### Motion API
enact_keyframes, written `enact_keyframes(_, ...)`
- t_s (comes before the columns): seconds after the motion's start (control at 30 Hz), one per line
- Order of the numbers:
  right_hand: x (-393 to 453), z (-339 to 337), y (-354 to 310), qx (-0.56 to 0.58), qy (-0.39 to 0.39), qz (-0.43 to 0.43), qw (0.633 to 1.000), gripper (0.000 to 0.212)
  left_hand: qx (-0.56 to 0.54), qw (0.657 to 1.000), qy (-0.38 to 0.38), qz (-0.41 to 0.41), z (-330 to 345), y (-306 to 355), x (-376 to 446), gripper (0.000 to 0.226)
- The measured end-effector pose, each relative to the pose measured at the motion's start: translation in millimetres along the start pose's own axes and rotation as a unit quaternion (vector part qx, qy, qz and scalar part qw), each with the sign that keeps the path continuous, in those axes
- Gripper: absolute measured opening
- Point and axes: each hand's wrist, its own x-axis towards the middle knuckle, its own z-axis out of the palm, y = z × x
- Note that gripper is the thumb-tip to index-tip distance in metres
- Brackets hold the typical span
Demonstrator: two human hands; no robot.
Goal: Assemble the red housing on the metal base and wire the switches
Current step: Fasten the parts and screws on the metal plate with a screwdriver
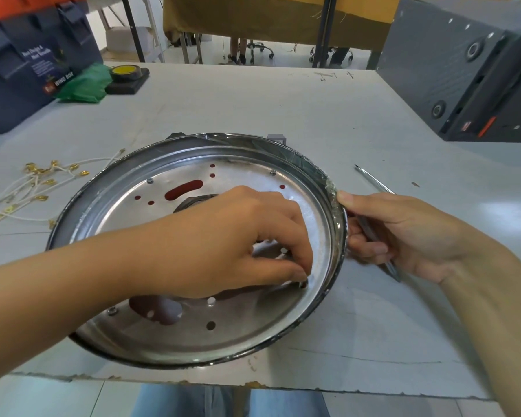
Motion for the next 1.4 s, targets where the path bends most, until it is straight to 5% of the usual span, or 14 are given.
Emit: enact_keyframes(1.4,-2.0,1.6,-0.6,-0.003,0.002,-0.007,1.0,0.049,0.056,0.997,-0.004,0.054,0.7,4.3,1.8,0.009)
